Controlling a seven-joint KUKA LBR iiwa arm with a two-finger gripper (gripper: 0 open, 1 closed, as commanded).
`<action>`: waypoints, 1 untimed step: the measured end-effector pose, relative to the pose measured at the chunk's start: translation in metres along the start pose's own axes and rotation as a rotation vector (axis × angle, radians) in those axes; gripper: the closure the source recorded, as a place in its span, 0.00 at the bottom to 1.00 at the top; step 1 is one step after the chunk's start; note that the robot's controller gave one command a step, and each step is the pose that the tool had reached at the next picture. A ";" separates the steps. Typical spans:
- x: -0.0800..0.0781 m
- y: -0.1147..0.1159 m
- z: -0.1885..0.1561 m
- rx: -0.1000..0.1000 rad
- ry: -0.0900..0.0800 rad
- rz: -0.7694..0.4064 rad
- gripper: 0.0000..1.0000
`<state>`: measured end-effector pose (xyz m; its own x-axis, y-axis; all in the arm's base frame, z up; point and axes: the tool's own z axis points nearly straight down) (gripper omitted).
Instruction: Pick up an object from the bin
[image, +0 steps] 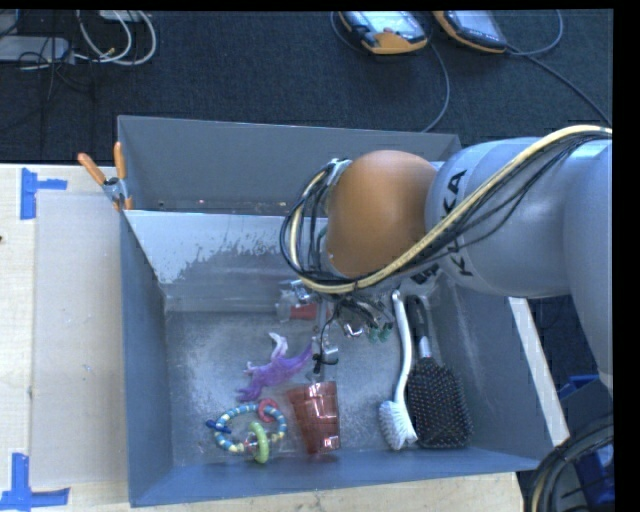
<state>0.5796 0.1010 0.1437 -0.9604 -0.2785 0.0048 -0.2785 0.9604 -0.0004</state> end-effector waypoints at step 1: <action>-0.009 0.010 0.015 -0.002 -0.004 -0.034 0.00</action>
Offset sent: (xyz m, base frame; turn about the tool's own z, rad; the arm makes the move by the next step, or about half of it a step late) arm 0.0101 0.0044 -0.0737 -0.0793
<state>0.5853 0.1127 0.1290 -0.9505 -0.3106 0.0006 -0.3106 0.9505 0.0015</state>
